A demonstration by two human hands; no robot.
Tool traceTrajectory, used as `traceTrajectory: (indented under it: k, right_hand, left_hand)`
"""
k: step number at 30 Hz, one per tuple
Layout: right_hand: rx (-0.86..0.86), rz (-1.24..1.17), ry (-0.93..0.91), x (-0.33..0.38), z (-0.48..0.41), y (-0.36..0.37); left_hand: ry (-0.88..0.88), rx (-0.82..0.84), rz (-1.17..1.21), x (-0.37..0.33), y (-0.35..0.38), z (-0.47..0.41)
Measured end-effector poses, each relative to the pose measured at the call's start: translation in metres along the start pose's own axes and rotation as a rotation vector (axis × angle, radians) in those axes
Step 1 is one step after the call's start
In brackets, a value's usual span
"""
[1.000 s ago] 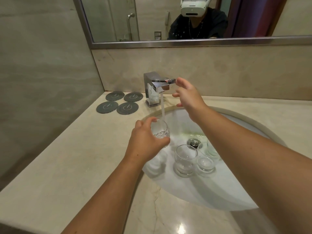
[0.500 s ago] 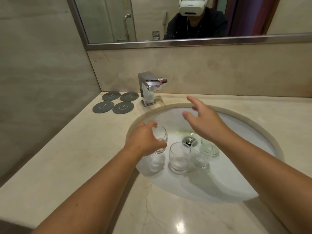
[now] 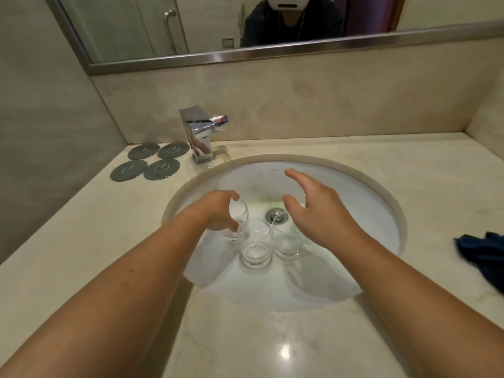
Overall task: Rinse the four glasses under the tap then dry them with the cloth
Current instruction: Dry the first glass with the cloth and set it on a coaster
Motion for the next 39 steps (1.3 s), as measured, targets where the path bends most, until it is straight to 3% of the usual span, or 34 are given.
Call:
traceTrajectory:
  k: [15,22,28,39]
  right_hand:
    - [0.023,0.022,-0.003,-0.001,0.001,-0.001]
    - [-0.037,0.123,-0.066,0.016,0.018,-0.023]
    - [-0.171,0.212,-0.109,0.007,0.072,-0.072]
    - [-0.285,0.515,0.275,-0.097,0.166,-0.162]
  left_hand:
    - [0.024,0.015,-0.043,0.002,0.008,0.008]
    - [0.25,-0.376,-0.002,-0.051,-0.016,0.062]
    - [0.449,-0.392,0.068,-0.124,-0.005,0.086]
    - [0.674,-0.336,0.047,-0.236,0.031,0.111]
Point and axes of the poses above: each hand's wrist, its own z-axis away from the middle knuckle, its own y-axis out of the palm, x = y × z, the point moved 2 cm from there along -z, towards the middle knuckle, and after that the axes turned 10 degrees about y, right-handed, at the moved point
